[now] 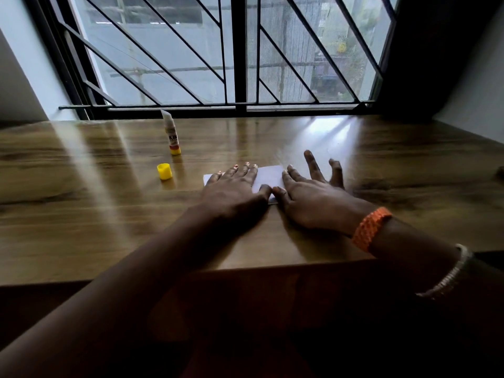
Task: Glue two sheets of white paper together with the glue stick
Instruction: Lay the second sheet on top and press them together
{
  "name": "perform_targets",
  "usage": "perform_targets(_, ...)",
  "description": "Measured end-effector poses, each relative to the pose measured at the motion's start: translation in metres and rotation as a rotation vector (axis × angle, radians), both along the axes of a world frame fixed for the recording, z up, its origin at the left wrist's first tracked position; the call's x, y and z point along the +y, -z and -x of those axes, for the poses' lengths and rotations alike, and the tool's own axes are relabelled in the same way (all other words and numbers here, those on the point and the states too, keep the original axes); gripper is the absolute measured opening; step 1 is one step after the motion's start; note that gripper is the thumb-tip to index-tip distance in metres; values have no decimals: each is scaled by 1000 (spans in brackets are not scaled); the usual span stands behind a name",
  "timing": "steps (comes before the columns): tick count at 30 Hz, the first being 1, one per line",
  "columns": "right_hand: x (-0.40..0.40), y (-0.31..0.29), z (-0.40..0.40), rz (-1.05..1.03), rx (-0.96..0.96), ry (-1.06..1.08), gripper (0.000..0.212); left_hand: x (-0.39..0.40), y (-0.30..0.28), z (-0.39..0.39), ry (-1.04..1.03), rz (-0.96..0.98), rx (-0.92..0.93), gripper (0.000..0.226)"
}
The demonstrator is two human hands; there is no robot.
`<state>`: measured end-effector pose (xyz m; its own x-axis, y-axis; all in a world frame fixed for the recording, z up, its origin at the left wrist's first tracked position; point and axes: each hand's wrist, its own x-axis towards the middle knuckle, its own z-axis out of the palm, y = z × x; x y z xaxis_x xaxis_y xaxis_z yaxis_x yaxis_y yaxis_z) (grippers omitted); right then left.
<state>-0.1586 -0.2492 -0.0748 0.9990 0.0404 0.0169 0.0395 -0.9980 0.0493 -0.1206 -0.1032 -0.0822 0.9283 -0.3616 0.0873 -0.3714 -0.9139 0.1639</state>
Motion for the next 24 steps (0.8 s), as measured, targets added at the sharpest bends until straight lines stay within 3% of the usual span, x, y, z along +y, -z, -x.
perform_targets(7,13,-9,-42,-86,107,32,64,35,5,4,-91,9,0,63)
perform_targets(11,16,-2,-44,-111,96,22,72,51,4,8,-125,30,21,58)
perform_targets(17,41,3,-60,-132,46,-71,77,24,-19,8,-295,-48,-151,38)
perform_targets(24,35,-3,-93,-326,-60,-29,71,16,-17,-14,-424,20,-141,41)
